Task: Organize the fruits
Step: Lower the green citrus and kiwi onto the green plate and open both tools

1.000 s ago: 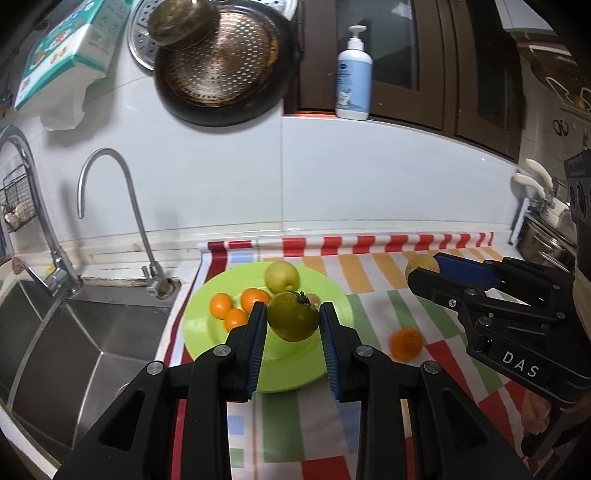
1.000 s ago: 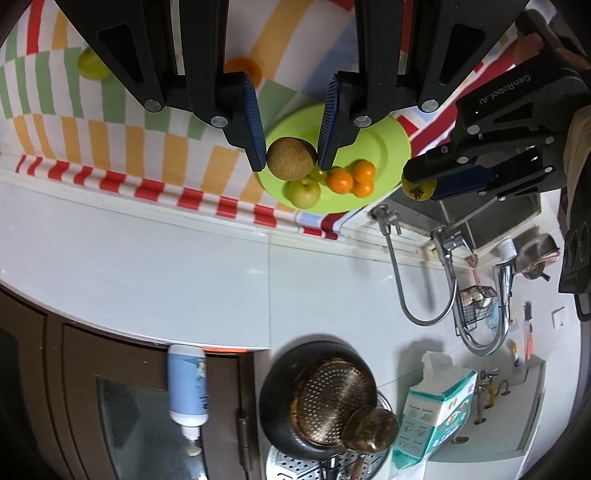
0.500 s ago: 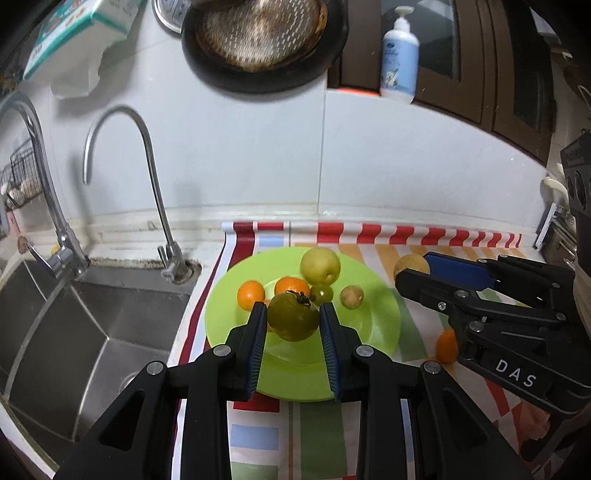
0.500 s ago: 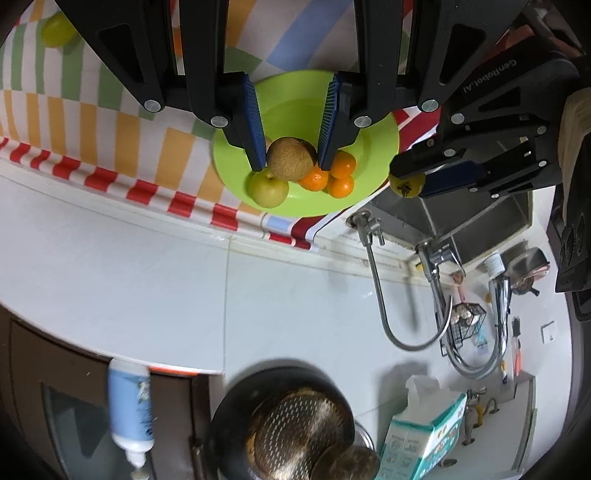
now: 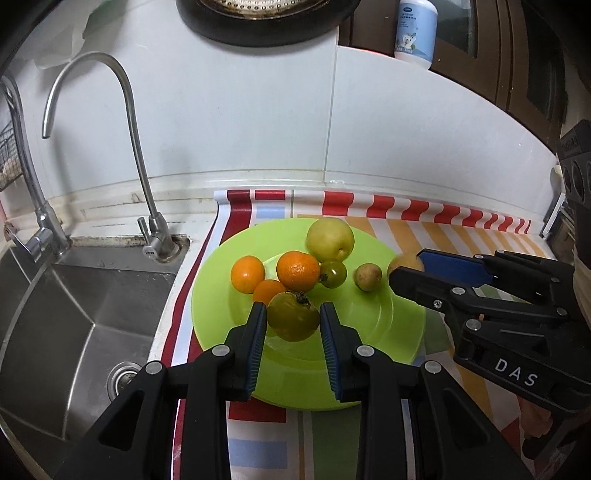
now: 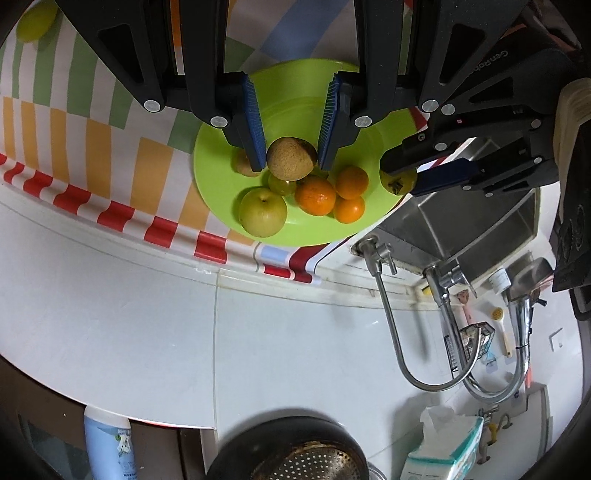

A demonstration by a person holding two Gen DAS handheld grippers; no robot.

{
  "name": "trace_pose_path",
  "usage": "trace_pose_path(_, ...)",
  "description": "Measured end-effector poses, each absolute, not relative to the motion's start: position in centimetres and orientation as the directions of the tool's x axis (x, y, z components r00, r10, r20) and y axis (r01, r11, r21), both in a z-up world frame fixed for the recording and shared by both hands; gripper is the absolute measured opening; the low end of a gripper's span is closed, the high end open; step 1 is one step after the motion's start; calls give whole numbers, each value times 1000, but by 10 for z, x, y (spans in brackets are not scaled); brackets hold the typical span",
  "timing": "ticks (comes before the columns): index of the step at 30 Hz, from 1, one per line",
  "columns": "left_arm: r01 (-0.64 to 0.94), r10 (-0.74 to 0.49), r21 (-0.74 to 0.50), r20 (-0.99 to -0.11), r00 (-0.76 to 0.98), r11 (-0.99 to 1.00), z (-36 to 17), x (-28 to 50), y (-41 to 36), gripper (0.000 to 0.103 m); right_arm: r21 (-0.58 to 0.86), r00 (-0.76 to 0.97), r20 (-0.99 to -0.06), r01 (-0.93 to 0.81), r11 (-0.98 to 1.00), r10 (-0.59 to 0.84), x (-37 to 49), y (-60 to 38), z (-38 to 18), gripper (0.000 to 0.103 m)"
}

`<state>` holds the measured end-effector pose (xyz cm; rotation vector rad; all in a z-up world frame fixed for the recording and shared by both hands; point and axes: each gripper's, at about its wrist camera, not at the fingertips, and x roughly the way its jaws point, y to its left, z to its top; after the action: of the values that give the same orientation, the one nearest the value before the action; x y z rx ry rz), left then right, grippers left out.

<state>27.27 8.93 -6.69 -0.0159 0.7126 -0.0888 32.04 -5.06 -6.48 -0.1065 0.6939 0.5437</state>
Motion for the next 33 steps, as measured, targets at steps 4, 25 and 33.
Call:
trace_pose_path(4, 73, -81, -39, -649, 756, 997, -65, 271, 88, 37, 88, 637, -638, -499, 862, 433, 322, -54, -65, 31)
trace_pose_path(25, 79, -63, 4, -558, 827, 997, -21, 215, 62, 48, 79, 729, -556, -433, 898, 400, 262, -100, -24, 31)
trace_pose_path(33, 85, -60, 22, -526, 848, 996, -9, 192, 46, 59, 69, 763, -530, -397, 915, 371, 236, -120, -13, 40)
